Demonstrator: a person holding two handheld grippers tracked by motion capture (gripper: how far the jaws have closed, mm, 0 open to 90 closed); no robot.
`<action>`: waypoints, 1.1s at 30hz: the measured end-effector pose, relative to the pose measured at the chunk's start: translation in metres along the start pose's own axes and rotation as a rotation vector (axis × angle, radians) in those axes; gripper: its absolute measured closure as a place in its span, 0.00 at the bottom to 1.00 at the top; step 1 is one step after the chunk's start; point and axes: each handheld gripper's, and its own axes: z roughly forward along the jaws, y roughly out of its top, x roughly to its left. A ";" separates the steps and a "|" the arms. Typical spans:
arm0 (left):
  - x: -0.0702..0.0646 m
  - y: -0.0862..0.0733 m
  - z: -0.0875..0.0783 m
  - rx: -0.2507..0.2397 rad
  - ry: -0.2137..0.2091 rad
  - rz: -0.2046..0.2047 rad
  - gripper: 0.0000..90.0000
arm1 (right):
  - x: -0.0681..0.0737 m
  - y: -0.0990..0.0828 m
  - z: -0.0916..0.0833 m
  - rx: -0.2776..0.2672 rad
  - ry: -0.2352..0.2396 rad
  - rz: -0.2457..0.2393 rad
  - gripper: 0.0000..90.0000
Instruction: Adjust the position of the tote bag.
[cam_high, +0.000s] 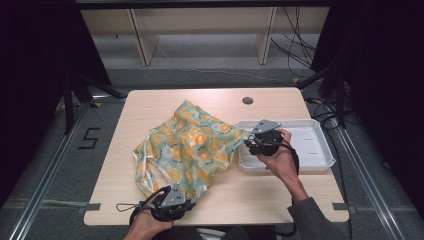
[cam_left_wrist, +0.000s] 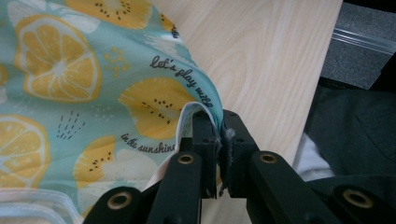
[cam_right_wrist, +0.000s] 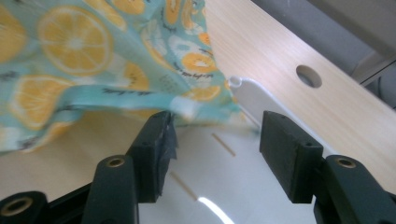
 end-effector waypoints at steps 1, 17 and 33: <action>-0.002 0.001 0.001 -0.001 -0.007 -0.005 0.95 | 0.000 -0.003 -0.006 -0.018 0.019 0.027 0.49; -0.018 0.019 0.020 -0.017 -0.041 0.020 0.94 | 0.033 -0.012 0.008 -0.027 0.276 0.352 0.45; -0.037 0.040 0.038 -0.062 -0.102 -0.009 0.72 | 0.002 0.015 0.068 -0.020 0.136 0.193 1.00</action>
